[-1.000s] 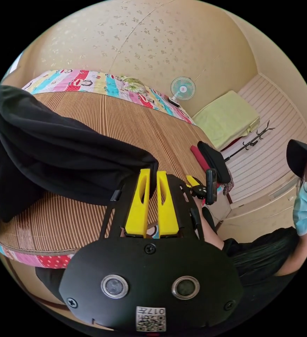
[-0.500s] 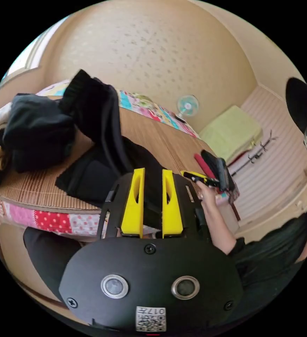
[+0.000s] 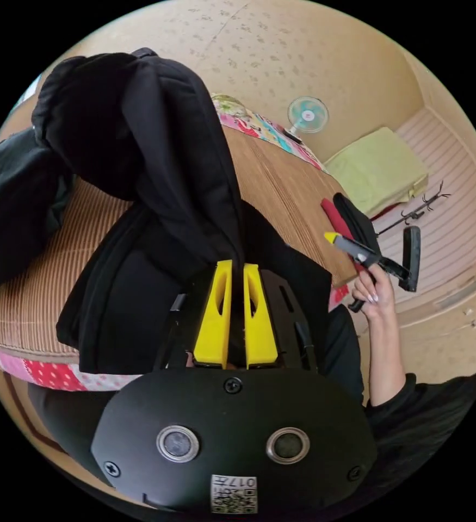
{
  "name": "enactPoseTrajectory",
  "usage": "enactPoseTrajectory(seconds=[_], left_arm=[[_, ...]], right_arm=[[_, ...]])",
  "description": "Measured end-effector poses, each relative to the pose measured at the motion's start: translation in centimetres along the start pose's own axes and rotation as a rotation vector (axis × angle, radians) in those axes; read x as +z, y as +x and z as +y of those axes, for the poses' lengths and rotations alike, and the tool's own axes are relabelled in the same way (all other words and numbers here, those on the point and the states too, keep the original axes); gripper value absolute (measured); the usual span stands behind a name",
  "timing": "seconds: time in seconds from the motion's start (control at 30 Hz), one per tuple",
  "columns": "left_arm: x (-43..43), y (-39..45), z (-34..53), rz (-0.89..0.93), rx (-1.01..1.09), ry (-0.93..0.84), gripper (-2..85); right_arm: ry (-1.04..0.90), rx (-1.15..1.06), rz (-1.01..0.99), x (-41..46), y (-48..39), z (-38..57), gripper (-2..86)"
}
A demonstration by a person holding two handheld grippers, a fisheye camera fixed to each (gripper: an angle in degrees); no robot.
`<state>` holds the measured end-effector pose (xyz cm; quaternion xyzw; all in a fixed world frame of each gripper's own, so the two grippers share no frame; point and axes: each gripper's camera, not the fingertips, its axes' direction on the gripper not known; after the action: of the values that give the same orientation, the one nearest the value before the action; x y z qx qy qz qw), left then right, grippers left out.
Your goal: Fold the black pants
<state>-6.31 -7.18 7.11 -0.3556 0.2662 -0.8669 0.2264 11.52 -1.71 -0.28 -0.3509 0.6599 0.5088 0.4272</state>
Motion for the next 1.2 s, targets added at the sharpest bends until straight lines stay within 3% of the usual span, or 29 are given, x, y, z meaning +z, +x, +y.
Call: enactPoseTrajectory(seconds=[0.13, 0.2, 0.33, 0.47, 0.57, 0.73, 0.87, 0.93, 1.0, 1.07, 1.2], left_arm=[[1.3, 2.4, 5.7, 0.139, 0.012, -0.139, 4.8], [2.0, 2.4, 7.7, 0.146, -0.021, -0.173, 5.6], [-0.1, 0.3, 10.3, 0.131, -0.136, -0.088, 8.2], [-6.2, -3.6, 11.5, -0.047, -0.292, 0.174, 9.4], [-7.9, -7.4, 10.9, -0.136, -0.442, 0.271, 12.8], [-6.1, -10.6, 6.5, -0.208, -0.477, 0.302, 15.0], [-1.0, -9.7, 3.7, -0.331, -0.408, 0.178, 9.5], [0.0, -8.5, 3.7, -0.286, -0.405, 0.09, 4.2], [-1.8, -6.9, 5.1, -0.195, -0.398, 0.131, 2.5], [-8.3, -3.5, 7.7, -0.089, -0.334, 0.361, 1.1], [-18.6, 3.7, 8.5, -0.05, -0.167, 0.657, 0.2]], right_arm=[[0.075, -0.134, -0.32, -2.6, -4.1, -2.7, 10.4], [-0.015, -0.14, -0.425, -0.1, -5.6, -4.6, 13.7], [-0.413, -0.156, -0.596, 11.0, -10.3, -5.3, 18.2], [-0.283, -0.041, -0.418, 10.7, -11.5, -3.3, 13.4], [-0.263, 0.026, -0.502, 9.5, -10.3, -2.5, 12.2], [-0.201, 0.107, -0.506, 7.8, -10.0, -1.6, 13.6], [-0.355, 0.055, -0.468, 10.1, -13.2, -2.3, 7.5], [-0.28, 0.0, -0.465, 7.5, -14.2, -2.2, 5.2], [-0.187, -0.013, -0.446, 3.1, -14.7, -2.2, 4.3], [-0.003, -0.08, -0.367, -5.2, -15.4, -2.3, 3.6], [0.288, -0.147, -0.239, -19.5, -16.6, -3.1, 3.2]])
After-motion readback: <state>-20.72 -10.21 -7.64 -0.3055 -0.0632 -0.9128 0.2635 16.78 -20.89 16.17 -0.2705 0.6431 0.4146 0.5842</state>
